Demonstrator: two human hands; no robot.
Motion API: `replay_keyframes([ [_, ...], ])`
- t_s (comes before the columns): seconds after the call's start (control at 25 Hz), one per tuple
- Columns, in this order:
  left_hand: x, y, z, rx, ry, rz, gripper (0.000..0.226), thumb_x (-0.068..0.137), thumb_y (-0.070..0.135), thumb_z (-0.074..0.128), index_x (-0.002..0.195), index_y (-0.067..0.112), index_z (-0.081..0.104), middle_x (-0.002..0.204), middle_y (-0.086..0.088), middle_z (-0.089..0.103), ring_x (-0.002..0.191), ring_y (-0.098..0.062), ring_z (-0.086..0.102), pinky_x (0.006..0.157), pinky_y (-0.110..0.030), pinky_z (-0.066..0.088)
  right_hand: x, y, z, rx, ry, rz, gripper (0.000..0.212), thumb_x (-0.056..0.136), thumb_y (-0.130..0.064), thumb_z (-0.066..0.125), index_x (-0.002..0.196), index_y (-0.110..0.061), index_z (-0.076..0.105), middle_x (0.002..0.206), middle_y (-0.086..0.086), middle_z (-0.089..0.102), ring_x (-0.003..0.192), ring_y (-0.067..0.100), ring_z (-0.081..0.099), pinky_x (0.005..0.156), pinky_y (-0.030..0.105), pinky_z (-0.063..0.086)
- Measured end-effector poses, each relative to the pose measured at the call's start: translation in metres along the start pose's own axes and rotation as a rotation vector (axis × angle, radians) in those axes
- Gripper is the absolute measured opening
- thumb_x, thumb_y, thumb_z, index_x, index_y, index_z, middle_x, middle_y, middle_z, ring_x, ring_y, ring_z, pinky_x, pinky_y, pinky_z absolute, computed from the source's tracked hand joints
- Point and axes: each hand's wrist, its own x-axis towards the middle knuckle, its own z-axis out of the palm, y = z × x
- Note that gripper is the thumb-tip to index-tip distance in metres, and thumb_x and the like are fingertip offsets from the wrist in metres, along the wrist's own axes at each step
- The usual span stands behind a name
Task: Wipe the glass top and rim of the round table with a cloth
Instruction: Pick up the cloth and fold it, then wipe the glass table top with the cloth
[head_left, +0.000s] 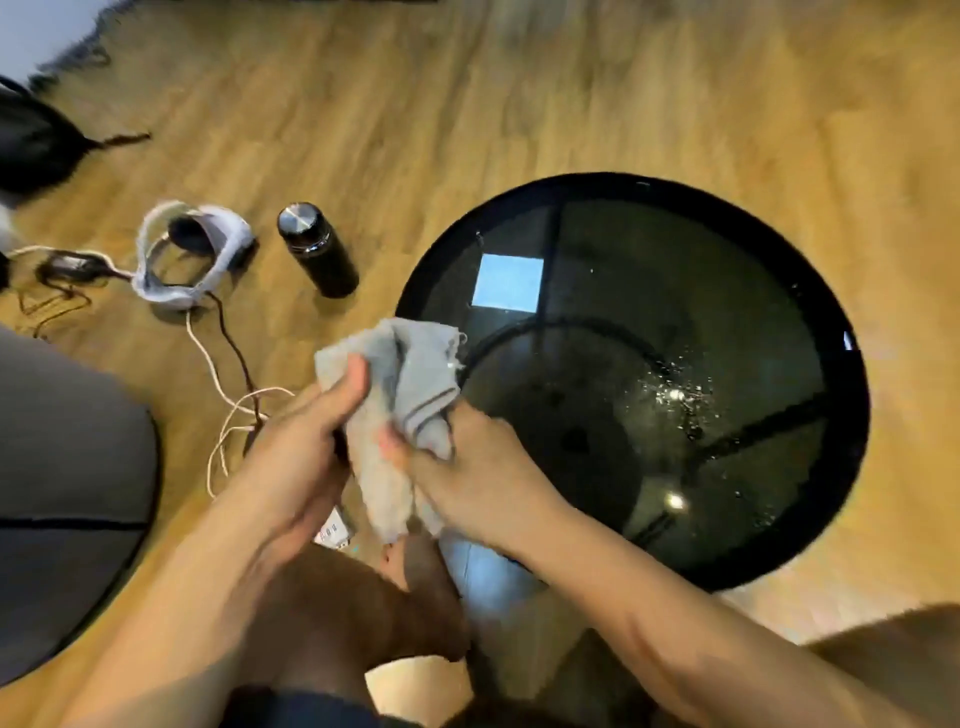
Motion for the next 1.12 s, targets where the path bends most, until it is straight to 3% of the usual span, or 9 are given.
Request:
replay_keyframes([
  [0.04,-0.013,-0.012,0.006,-0.020,-0.016,0.002,0.044,0.090,0.038,0.055,0.123,0.010,0.064,0.118,-0.013,0.072,0.108,-0.023,0.069,0.087,-0.035,0.059,-0.026,0.014,-0.007,0.033,0.028,0.045,0.044,0.091,-0.056,0.052,0.123,-0.026,0.059,0.116,0.004,0.069,0.109,0.025,0.064,0.092,0.044,0.051],
  [0.16,-0.055,-0.054,0.022,-0.010,0.019,0.025,0.028,0.099,0.031,0.050,0.109,0.011,0.068,0.104,-0.008,0.077,0.097,-0.021,0.073,0.074,-0.030,0.060,-0.095,0.045,-0.031,0.108,0.162,0.051,0.046,0.089,-0.059,0.051,0.116,-0.026,0.067,0.114,-0.002,0.070,0.110,0.013,0.064,0.098,0.041,0.050],
  [0.28,-0.074,-0.082,0.034,0.126,-0.056,0.146,0.022,0.100,0.024,0.053,0.113,0.011,0.065,0.112,-0.011,0.074,0.106,-0.025,0.069,0.091,-0.041,0.055,-0.139,0.055,-0.049,0.280,0.288,0.016,0.015,0.099,-0.027,0.056,0.107,-0.030,0.068,0.108,-0.011,0.072,0.101,0.004,0.067,0.090,0.026,0.053],
  [0.48,-0.102,-0.109,0.038,0.312,-0.196,0.070,0.035,0.088,-0.003,0.065,0.116,0.018,0.061,0.114,-0.004,0.071,0.110,-0.021,0.066,0.095,-0.041,0.054,-0.173,0.079,-0.033,0.163,0.462,-0.058,0.024,0.101,-0.021,0.050,0.117,-0.037,0.058,0.119,-0.015,0.064,0.112,0.002,0.060,0.101,0.034,0.049],
  [0.64,-0.108,-0.136,0.042,0.469,-0.041,0.074,0.024,0.092,0.004,0.061,0.105,0.025,0.062,0.111,0.000,0.071,0.104,-0.019,0.066,0.094,-0.036,0.053,-0.181,0.107,-0.017,-0.043,0.436,-0.041,0.024,0.099,-0.026,0.047,0.114,-0.041,0.059,0.111,-0.019,0.066,0.108,0.004,0.061,0.095,0.038,0.051],
  [0.8,-0.110,-0.139,0.061,0.544,-0.029,0.176,0.019,0.092,0.007,0.061,0.109,0.016,0.059,0.104,0.002,0.067,0.099,-0.013,0.063,0.087,-0.021,0.052,-0.181,0.104,-0.036,-0.016,0.500,-0.053,0.026,0.094,-0.030,0.060,0.121,-0.032,0.061,0.111,-0.021,0.066,0.103,-0.008,0.059,0.086,0.008,0.044],
  [0.92,-0.097,-0.149,0.060,0.610,-0.014,0.230,0.019,0.092,0.012,0.063,0.110,0.017,0.058,0.104,0.002,0.066,0.103,-0.017,0.063,0.094,-0.041,0.053,-0.169,0.107,-0.042,-0.029,0.504,-0.075,0.018,0.095,-0.031,0.060,0.112,-0.029,0.065,0.101,-0.021,0.067,0.092,-0.013,0.059,0.071,0.002,0.040],
  [1.0,-0.081,-0.148,0.060,0.676,-0.038,0.270,0.017,0.091,0.017,0.065,0.106,0.021,0.058,0.101,0.005,0.065,0.100,-0.015,0.063,0.091,-0.044,0.054,-0.160,0.113,-0.044,-0.027,0.555,-0.030,0.018,0.095,-0.029,0.060,0.113,-0.027,0.066,0.098,-0.021,0.065,0.086,-0.015,0.057,0.069,-0.002,0.038],
  [1.12,-0.058,-0.145,0.073,0.930,-0.094,0.422,0.015,0.089,0.033,0.066,0.102,0.030,0.057,0.100,0.011,0.063,0.100,-0.013,0.059,0.091,-0.045,0.051,-0.148,0.128,-0.074,-0.079,0.662,0.071,0.011,0.094,-0.034,0.060,0.102,-0.028,0.065,0.093,-0.010,0.066,0.087,0.008,0.062,0.067,0.007,0.042],
])
